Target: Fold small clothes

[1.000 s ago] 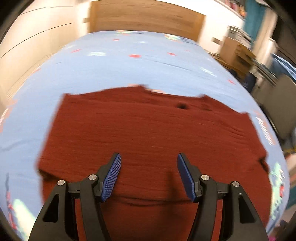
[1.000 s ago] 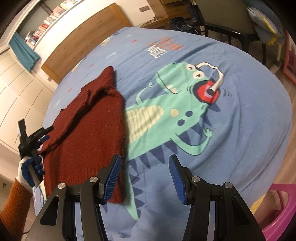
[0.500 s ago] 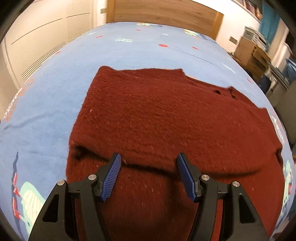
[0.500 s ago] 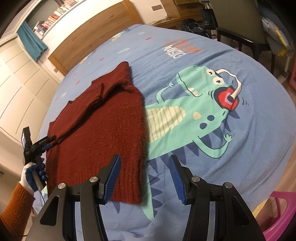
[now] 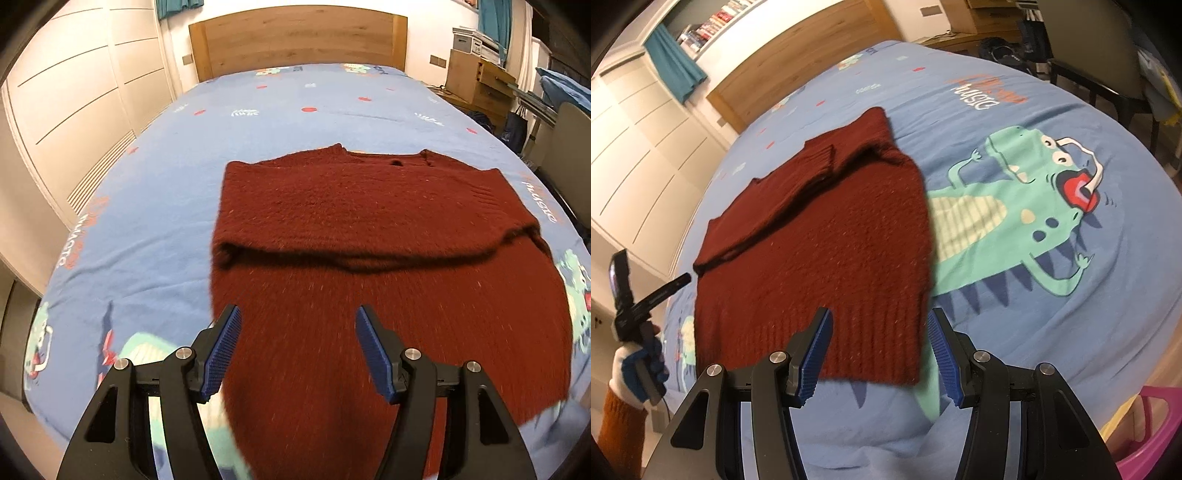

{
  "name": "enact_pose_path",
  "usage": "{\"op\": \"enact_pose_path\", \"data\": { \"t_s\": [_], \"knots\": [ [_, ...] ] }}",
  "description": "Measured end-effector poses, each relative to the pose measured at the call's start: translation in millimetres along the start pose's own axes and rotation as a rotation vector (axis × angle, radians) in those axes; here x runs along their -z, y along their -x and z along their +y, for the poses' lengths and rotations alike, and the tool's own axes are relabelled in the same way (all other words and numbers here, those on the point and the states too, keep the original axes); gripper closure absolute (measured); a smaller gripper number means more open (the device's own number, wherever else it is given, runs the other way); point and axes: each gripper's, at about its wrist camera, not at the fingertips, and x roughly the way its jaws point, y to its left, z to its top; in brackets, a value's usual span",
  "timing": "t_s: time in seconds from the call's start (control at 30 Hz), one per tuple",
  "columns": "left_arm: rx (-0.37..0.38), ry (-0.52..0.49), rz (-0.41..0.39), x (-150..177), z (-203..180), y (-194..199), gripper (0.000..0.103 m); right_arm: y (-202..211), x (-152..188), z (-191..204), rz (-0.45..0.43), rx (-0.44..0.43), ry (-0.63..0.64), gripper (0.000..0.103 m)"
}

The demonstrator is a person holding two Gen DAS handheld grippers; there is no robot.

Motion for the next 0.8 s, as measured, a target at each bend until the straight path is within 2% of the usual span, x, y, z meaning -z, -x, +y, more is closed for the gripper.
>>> {"op": "enact_pose_path", "data": {
  "t_s": [0.43, 0.8],
  "knots": [
    [-0.034, -0.02, -0.052, 61, 5, 76, 0.032, 17, 18, 17, -0.003, 0.008, 0.05, 0.047],
    [-0.038, 0.006, -0.024, 82, 7, 81, 0.031, 32, 22, 10, -0.001, 0.046, 0.057, 0.042]
  ]
}}
